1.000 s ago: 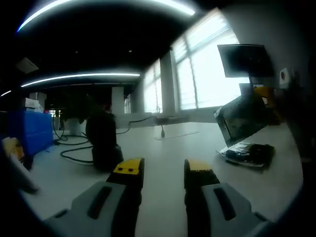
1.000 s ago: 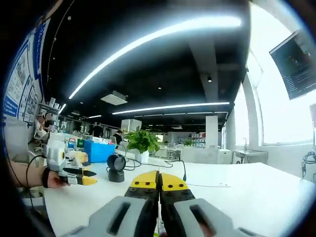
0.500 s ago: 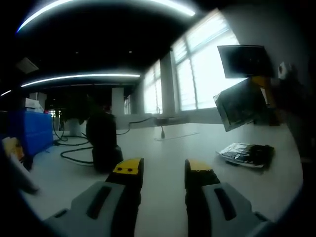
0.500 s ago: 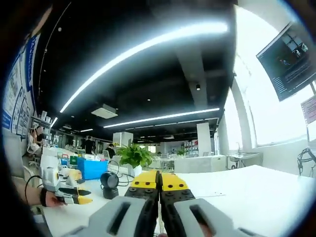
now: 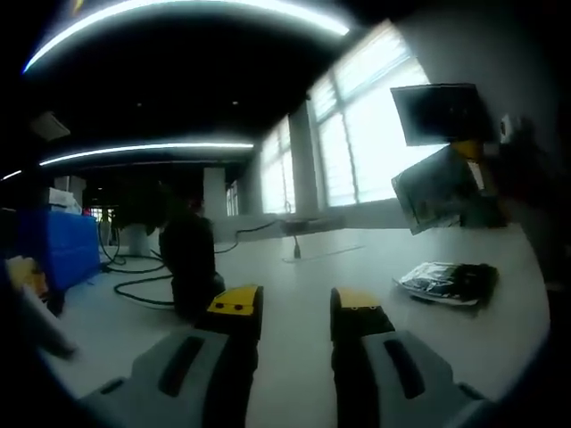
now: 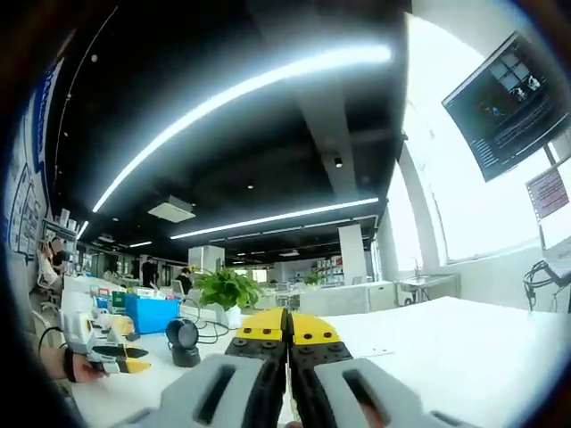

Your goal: Clip sheet goods on table flip sheet goods clip sheet goods scan sheet goods put sheet goods back to table

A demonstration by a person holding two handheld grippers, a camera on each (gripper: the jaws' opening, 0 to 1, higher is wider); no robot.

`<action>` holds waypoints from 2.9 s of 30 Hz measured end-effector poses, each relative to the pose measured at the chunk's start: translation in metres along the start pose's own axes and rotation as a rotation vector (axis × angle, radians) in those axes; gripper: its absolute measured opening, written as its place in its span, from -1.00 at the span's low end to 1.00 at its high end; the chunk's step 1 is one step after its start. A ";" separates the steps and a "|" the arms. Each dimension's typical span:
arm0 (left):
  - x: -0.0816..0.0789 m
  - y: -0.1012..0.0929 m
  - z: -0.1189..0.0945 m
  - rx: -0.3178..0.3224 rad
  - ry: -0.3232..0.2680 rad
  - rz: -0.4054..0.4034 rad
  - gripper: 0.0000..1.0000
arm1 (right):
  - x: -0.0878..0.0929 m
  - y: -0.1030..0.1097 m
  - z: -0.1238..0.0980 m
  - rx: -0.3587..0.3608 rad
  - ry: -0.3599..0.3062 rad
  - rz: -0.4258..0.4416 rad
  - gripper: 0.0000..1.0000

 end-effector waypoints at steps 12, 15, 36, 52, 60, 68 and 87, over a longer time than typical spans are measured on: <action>0.004 0.002 0.003 -0.006 0.009 -0.046 -0.52 | 0.008 -0.016 -0.004 0.038 0.009 0.031 -1.00; 0.005 0.001 0.003 -0.003 0.011 -0.044 -0.52 | 0.011 -0.017 -0.005 0.045 0.013 0.037 -1.00; 0.002 -0.001 0.000 0.005 0.003 0.040 -0.59 | 0.021 -0.023 -0.006 0.068 0.018 0.067 -1.00; 0.005 0.006 0.001 -0.030 0.022 0.007 -0.43 | 0.046 -0.054 -0.015 0.161 0.047 0.121 -1.00; 0.007 0.006 0.001 -0.024 0.032 0.008 -0.43 | 0.053 -0.070 -0.030 0.222 0.049 0.113 -1.00; 0.008 0.007 0.001 -0.028 0.035 0.000 -0.44 | 0.060 -0.101 -0.055 0.341 0.034 0.091 -1.00; 0.008 0.009 0.000 -0.039 0.039 -0.008 -0.44 | 0.092 -0.153 -0.098 0.521 0.177 -0.077 -1.00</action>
Point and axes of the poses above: the point that each gripper's makers call its tool centre point, and the gripper's own axes: z roughly forward along the fingers, y roughly to its left, x roughly out of its underside, the point moved 2 cm from there along -z, roughly backward along the fingers, and after that the axes turned 4 degrees about z, right-handed, at the moved point
